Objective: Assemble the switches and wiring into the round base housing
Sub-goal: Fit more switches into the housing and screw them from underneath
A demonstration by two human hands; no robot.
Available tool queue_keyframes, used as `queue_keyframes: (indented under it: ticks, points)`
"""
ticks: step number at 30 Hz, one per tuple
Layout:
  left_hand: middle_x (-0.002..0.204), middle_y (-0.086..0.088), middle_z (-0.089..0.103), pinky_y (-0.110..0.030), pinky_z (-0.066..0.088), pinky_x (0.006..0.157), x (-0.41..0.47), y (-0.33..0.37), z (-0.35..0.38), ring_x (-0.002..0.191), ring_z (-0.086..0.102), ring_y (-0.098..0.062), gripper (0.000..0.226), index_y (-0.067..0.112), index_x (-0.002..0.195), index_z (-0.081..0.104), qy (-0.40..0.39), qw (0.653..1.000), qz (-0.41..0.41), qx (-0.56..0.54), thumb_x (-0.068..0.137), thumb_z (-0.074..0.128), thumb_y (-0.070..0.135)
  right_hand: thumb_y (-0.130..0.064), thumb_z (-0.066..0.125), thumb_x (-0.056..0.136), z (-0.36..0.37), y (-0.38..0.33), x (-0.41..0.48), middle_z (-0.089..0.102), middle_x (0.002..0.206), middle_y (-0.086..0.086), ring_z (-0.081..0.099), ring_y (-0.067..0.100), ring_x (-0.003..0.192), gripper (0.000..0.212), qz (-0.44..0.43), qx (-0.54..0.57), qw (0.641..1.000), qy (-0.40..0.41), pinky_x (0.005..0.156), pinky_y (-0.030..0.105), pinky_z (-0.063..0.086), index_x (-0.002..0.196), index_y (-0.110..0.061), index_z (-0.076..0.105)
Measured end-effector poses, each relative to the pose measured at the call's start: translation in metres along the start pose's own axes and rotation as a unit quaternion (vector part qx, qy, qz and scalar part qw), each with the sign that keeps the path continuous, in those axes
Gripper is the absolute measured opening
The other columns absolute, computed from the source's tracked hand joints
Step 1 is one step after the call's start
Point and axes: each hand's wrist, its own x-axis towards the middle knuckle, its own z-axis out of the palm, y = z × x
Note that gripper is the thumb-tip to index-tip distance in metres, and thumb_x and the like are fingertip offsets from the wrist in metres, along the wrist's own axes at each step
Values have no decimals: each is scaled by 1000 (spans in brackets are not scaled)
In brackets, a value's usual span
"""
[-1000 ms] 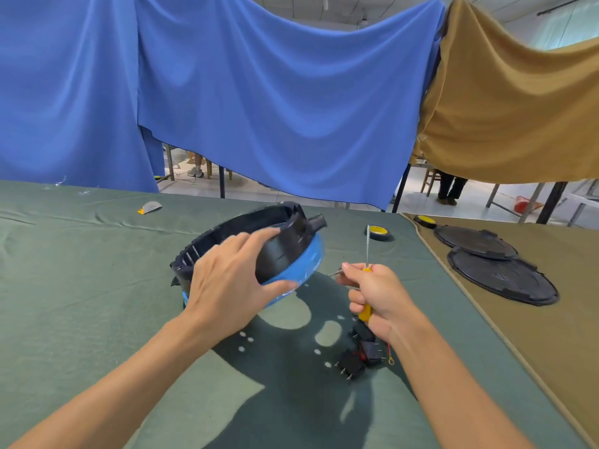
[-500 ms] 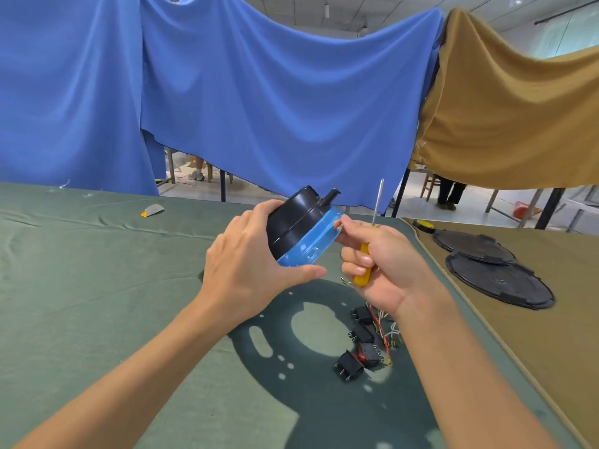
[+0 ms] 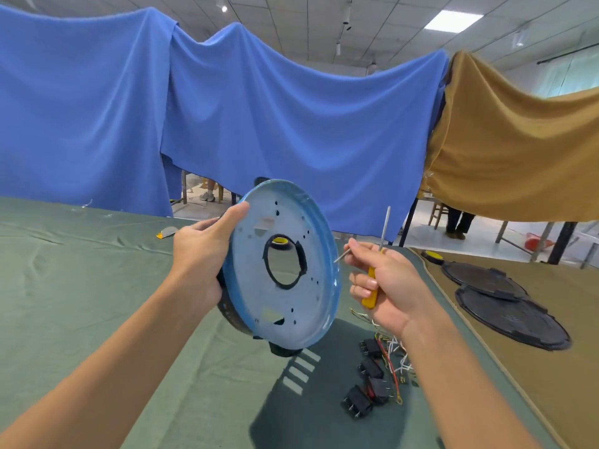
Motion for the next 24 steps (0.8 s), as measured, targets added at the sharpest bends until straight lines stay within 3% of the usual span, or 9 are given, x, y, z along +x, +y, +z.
queue_keyframes:
  ticks: [2, 6, 11, 18, 20, 22, 24]
  points:
    - [70, -4, 75, -29, 52, 43, 8, -6, -9, 52, 69, -20, 30, 14, 64, 74, 20, 998, -54, -17, 64, 87, 41, -12, 60, 93, -1, 0, 1, 52, 65, 2, 29, 5, 38, 13, -2, -13, 1000, -2, 34, 16, 25, 102, -4, 57]
    - [71, -4, 74, -31, 54, 48, 21, -26, -27, 55, 69, -23, 45, 9, 87, 71, 48, 989, -137, -21, 65, 85, 46, -12, 64, 91, 2, 6, 4, 61, 66, 4, 28, 6, 39, 17, -4, -74, 997, -14, 34, 17, 27, 102, -2, 57]
    - [63, -2, 65, -32, 54, 52, 38, -40, -46, 53, 62, -23, 44, 15, 80, 67, 32, 976, -216, -21, 65, 82, 53, -6, 66, 89, 19, 12, 15, 71, 77, 11, 27, 7, 38, 5, -11, -185, 981, -56, 36, 18, 26, 92, -2, 64]
    - [56, 2, 45, -24, 39, 44, 63, -67, -80, 48, 39, -14, 42, 14, 59, 58, 5, 961, -276, -32, 71, 78, 49, -11, 69, 88, 50, 23, 50, 75, 77, 1, 51, -3, 46, 2, -77, -437, 894, -63, 39, 11, 33, 86, -12, 68]
    - [67, 1, 43, -25, 40, 53, 68, -75, -90, 54, 41, -16, 39, 13, 68, 59, -31, 953, -294, -70, 72, 77, 48, -14, 71, 85, 57, 28, 61, 74, 79, -1, 55, -2, 55, 3, -89, -477, 872, -62, 41, 9, 34, 84, -17, 70]
    - [87, -5, 53, -32, 48, 76, 72, -85, -96, 77, 52, -24, 42, 10, 88, 63, -71, 944, -303, -110, 71, 77, 47, -14, 72, 84, 62, 33, 70, 74, 80, 0, 54, -1, 55, 5, -87, -484, 868, -73, 41, 9, 33, 82, -19, 71]
    - [110, -6, 46, -36, 36, 92, 73, -91, -98, 99, 39, -26, 54, 11, 105, 61, -97, 938, -308, -129, 69, 78, 47, -14, 72, 84, 67, 39, 77, 74, 81, 0, 56, 3, 63, 7, -87, -489, 864, -88, 44, 11, 35, 82, -21, 71]
